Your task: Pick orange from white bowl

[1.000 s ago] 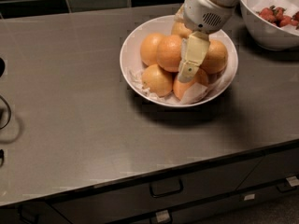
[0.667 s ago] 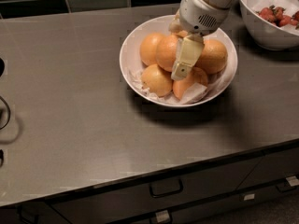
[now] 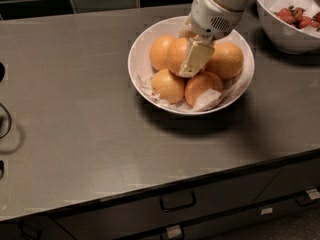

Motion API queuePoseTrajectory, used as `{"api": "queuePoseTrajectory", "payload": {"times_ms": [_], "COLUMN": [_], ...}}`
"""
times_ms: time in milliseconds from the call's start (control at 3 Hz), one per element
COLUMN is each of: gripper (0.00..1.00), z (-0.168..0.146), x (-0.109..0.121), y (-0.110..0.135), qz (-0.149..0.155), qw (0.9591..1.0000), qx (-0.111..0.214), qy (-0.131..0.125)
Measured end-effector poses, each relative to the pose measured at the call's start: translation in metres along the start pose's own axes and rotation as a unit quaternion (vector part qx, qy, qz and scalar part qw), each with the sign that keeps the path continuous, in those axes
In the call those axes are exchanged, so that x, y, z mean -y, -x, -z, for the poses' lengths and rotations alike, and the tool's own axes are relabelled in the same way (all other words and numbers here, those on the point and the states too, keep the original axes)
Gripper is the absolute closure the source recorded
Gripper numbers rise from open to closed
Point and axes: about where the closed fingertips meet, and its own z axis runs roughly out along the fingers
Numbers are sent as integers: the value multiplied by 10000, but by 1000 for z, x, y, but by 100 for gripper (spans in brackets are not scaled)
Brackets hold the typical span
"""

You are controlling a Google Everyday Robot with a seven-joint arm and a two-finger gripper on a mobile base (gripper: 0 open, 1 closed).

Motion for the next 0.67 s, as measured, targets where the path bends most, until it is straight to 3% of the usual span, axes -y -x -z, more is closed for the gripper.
{"api": "queuePoseTrajectory", "payload": {"times_ms": [667], "gripper": [37], "z": [-13], "x": [5], "y": [1], "qz": [-39], "qw": [10000], "qx": [-17], "qy": [72]}}
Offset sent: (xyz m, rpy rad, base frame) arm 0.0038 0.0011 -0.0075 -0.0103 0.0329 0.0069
